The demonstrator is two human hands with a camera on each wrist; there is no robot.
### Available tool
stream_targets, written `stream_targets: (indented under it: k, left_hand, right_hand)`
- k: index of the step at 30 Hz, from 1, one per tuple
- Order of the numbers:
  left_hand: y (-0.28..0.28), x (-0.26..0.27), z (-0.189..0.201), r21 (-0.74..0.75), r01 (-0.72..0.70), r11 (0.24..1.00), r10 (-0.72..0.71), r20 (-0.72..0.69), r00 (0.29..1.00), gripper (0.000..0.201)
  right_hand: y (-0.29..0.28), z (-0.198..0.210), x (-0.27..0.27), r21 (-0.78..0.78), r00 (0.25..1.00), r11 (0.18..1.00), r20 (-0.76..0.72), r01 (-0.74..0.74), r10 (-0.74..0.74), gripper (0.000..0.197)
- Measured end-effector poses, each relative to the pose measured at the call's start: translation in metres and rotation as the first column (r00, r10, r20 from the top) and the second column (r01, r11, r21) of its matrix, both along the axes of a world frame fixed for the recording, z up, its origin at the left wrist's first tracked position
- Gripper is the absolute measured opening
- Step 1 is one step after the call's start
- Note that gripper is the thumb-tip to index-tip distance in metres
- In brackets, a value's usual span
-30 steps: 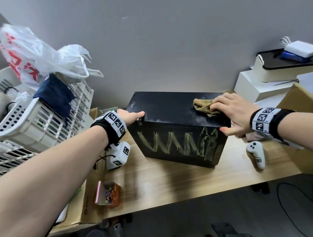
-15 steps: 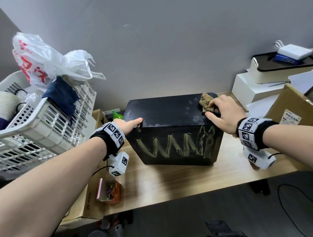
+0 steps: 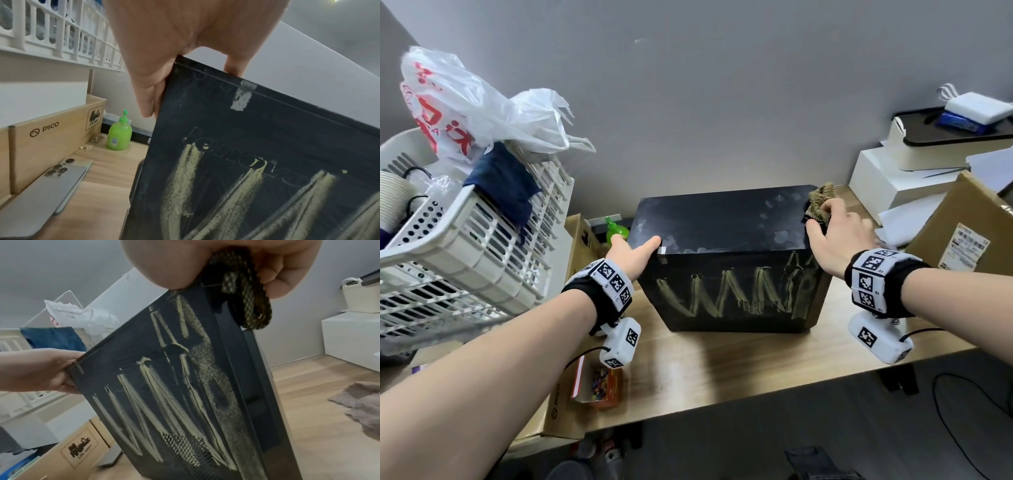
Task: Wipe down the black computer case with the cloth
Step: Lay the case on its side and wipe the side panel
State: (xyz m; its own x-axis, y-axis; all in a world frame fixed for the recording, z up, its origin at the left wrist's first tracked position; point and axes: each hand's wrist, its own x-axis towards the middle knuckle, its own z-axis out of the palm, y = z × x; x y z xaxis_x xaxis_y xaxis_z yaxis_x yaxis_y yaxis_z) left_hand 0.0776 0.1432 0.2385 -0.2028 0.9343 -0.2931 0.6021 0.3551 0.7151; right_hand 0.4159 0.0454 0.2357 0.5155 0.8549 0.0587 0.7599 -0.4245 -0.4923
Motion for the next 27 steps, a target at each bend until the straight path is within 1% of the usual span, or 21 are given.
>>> stream_targets:
  k: [1, 3, 6, 8, 9, 12, 13, 15, 17, 18, 20, 21, 22, 23, 25, 27]
  left_hand:
    - [0.002, -0.001, 0.000, 0.010, 0.028, 1.000, -0.028, 0.012, 1.000, 0.099]
    - [0.004, -0.001, 0.001, 0.049, 0.075, 0.996, -0.077, 0.032, 0.996, 0.076]
    - [0.010, 0.002, 0.001, 0.097, 0.070, 0.993, -0.077, 0.063, 0.995, 0.048]
    - [0.014, 0.003, 0.004, 0.114, 0.035, 0.993, -0.049, 0.119, 0.992, 0.038]
    - [0.018, 0.002, 0.002, 0.110, 0.009, 0.994, -0.027, 0.164, 0.986, 0.042]
    - [0.029, -0.002, -0.004, 0.064, -0.053, 0.997, 0.035, 0.249, 0.968, 0.077]
    - [0.032, -0.002, -0.005, 0.050, -0.054, 0.997, 0.040, 0.261, 0.964, 0.084]
    - [0.037, 0.001, -0.005, 0.026, -0.068, 0.997, 0.057, 0.285, 0.957, 0.092]
    - [0.050, 0.002, -0.011, 0.011, -0.077, 0.997, 0.069, 0.319, 0.945, 0.093]
    - [0.065, -0.001, -0.024, 0.000, -0.085, 0.996, 0.080, 0.350, 0.933, 0.093]
    - [0.095, -0.005, -0.047, -0.042, -0.132, 0.990, 0.137, 0.407, 0.903, 0.101]
    - [0.116, -0.007, -0.060, -0.049, -0.152, 0.987, 0.158, 0.420, 0.894, 0.101]
    - [0.130, -0.005, -0.063, -0.051, -0.156, 0.986, 0.163, 0.428, 0.889, 0.092]
    - [0.140, -0.002, -0.062, -0.057, -0.141, 0.988, 0.152, 0.432, 0.889, 0.079]
    - [0.150, 0.016, -0.038, -0.040, -0.125, 0.991, 0.130, 0.423, 0.897, 0.056]
    - [0.179, 0.029, -0.031, -0.033, -0.136, 0.990, 0.138, 0.386, 0.912, 0.048]
  right_hand:
    - [0.002, 0.000, 0.000, 0.004, 1.000, 1.000, -0.002, -0.005, 0.005, 0.036]
    - [0.005, -0.001, 0.002, 0.014, 1.000, 1.000, -0.015, -0.014, 0.015, 0.034]
    - [0.011, -0.002, 0.002, 0.053, 1.000, 0.999, -0.030, 0.004, -0.002, 0.032]
    - [0.017, 0.000, 0.002, 0.079, 0.997, 0.996, -0.074, 0.029, -0.023, 0.031]
    - [0.020, 0.001, 0.001, 0.091, 0.994, 0.995, -0.107, 0.039, -0.029, 0.031]
    - [0.030, 0.002, 0.001, 0.104, 0.986, 0.993, -0.162, 0.060, -0.043, 0.030]
    - [0.033, 0.001, 0.002, 0.106, 0.984, 0.992, -0.171, 0.068, -0.049, 0.030]
    - [0.040, -0.003, 0.005, 0.110, 0.982, 0.990, -0.176, 0.084, -0.063, 0.029]
    - [0.050, -0.004, 0.011, 0.098, 0.984, 0.991, -0.157, 0.095, -0.079, 0.029]
    - [0.056, -0.005, 0.014, 0.090, 0.985, 0.991, -0.155, 0.097, -0.082, 0.029]
    - [0.072, -0.004, 0.020, 0.080, 0.981, 0.992, -0.177, 0.100, -0.084, 0.028]
    - [0.082, -0.004, 0.024, 0.078, 0.977, 0.992, -0.193, 0.104, -0.087, 0.027]
    - [0.093, -0.004, 0.028, 0.078, 0.972, 0.991, -0.215, 0.110, -0.091, 0.027]
    - [0.105, -0.003, 0.033, 0.077, 0.966, 0.991, -0.241, 0.113, -0.091, 0.026]
    - [0.135, -0.001, 0.044, 0.059, 0.952, 0.991, -0.289, 0.120, -0.098, 0.026]
    - [0.168, 0.000, 0.058, 0.036, 0.941, 0.991, -0.319, 0.126, -0.108, 0.027]
